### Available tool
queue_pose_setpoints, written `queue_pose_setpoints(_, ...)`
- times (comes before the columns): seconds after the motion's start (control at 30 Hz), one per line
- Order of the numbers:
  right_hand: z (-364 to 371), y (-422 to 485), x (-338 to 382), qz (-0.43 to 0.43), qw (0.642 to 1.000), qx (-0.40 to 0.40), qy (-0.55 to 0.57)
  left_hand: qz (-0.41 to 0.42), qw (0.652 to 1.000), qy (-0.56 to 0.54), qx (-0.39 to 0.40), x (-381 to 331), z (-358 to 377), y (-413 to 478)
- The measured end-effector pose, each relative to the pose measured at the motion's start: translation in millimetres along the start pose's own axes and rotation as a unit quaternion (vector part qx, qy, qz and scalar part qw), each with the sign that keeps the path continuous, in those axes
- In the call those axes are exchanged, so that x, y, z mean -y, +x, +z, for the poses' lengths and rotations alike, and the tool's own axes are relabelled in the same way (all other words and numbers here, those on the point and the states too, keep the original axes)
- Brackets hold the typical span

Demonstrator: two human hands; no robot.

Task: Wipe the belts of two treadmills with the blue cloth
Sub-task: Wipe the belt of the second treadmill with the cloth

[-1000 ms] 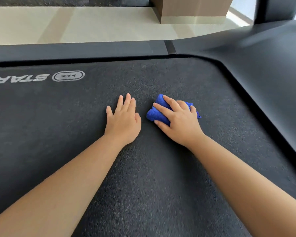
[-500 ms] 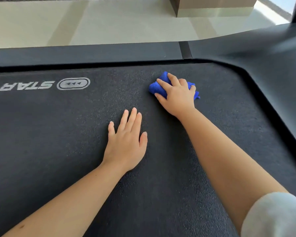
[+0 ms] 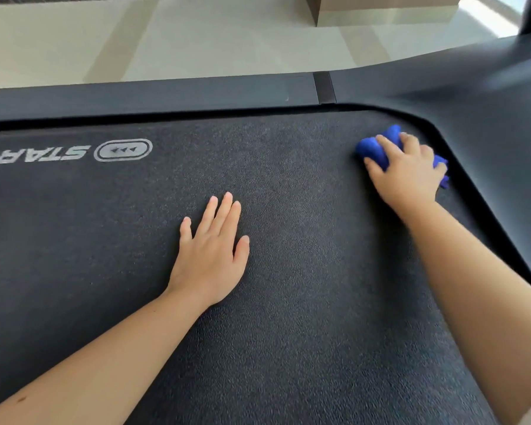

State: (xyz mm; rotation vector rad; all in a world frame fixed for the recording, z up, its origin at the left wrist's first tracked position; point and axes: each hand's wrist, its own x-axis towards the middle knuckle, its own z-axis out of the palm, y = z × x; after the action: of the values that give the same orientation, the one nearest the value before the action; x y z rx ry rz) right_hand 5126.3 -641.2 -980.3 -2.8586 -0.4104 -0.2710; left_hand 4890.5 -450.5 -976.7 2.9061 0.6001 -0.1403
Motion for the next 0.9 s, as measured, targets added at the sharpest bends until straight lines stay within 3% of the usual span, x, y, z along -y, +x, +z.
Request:
queue_pose_setpoints(0.17,5.7,-26.8,48.8,0.079,0.997,-0.011,0.006,-0.004,1.000,0.000,-0.003,0.4,0.5,-0.4)
queue_pose_setpoints(0.3,17.8,-77.6,105.9,-0.062,0.998,-0.023,0.017,-0.009,1.000,-0.007,-0.010,-0.6,1.0,-0.7)
queue_pose_setpoints(0.43,8.8,-74.5,82.8,-0.159,0.987,0.016,0.008,-0.008,1.000,-0.010,-0.009,-0.2,1.2,-0.5)
queue_pose_setpoints(0.5,1.5,-66.2,46.7,-0.117,0.993,-0.008,0.011,-0.008,1.000,-0.014,-0.004,0.2,0.9,-0.2)
queue_pose_setpoints(0.6,-9.7,-60.1,-5.7,0.017,1.000,-0.024,-0.001,-0.005,1.000,-0.019,-0.004,1.8,1.4,0.5)
queue_pose_setpoints(0.73,-15.3,-67.7,-18.0,0.120,0.992,-0.044,-0.001,-0.003,1.000,-0.014,-0.007,2.1,2.2,0.9)
queue_pose_setpoints(0.83,-10.7,-87.0,13.5,0.118,0.992,-0.039,0.009,-0.003,1.000,-0.015,-0.009,1.3,1.8,0.6)
queue_pose_setpoints(0.9,-4.6,-109.3,45.1,0.053,0.997,-0.046,0.013,-0.003,1.000,-0.013,-0.011,0.9,2.1,1.0)
